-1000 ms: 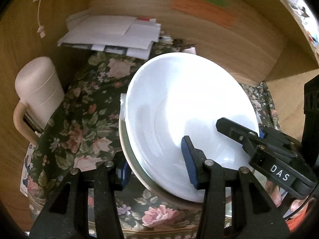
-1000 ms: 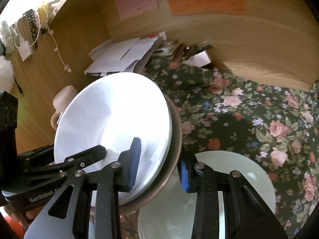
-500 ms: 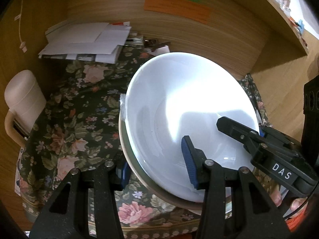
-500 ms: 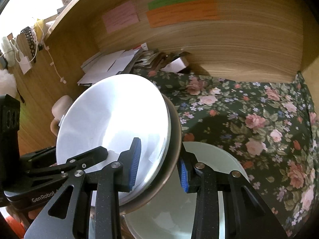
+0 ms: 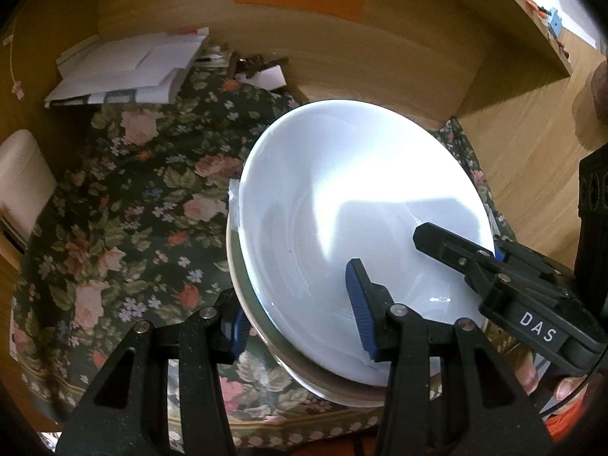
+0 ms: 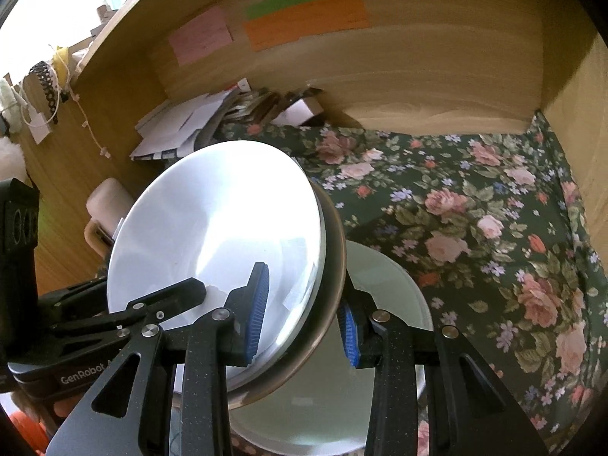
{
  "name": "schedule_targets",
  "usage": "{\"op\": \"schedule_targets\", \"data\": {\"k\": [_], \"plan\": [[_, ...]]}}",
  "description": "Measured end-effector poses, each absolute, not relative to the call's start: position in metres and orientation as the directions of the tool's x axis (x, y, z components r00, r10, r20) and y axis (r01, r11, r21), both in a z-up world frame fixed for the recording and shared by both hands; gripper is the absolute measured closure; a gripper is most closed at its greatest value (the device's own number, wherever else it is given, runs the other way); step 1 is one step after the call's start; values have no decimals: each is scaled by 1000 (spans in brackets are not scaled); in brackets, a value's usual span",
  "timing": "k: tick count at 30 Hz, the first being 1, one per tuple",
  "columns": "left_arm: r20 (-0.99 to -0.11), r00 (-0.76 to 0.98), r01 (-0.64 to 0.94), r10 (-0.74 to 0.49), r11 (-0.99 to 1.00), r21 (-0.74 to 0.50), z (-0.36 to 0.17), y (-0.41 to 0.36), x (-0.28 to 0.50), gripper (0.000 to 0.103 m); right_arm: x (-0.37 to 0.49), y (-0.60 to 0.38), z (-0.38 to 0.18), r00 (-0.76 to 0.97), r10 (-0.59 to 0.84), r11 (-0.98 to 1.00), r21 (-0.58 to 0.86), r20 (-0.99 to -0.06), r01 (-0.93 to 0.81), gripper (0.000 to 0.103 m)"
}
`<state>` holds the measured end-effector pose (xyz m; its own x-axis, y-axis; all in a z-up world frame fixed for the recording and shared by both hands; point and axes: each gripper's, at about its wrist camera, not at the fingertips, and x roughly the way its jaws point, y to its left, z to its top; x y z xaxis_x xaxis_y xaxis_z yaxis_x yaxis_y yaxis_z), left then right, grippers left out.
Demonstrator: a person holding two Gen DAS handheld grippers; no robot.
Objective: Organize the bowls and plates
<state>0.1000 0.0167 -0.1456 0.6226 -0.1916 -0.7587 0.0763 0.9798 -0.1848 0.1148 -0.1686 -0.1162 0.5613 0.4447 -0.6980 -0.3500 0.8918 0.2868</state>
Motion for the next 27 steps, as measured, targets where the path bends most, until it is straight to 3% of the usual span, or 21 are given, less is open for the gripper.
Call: {"op": "schedule_targets", "data": {"k": [27], "plan": [[-816,538,86,-210,977,-195,-180,-4,122,57,123,-193,-153,502,427,904,337,-752,-264,72]]}}
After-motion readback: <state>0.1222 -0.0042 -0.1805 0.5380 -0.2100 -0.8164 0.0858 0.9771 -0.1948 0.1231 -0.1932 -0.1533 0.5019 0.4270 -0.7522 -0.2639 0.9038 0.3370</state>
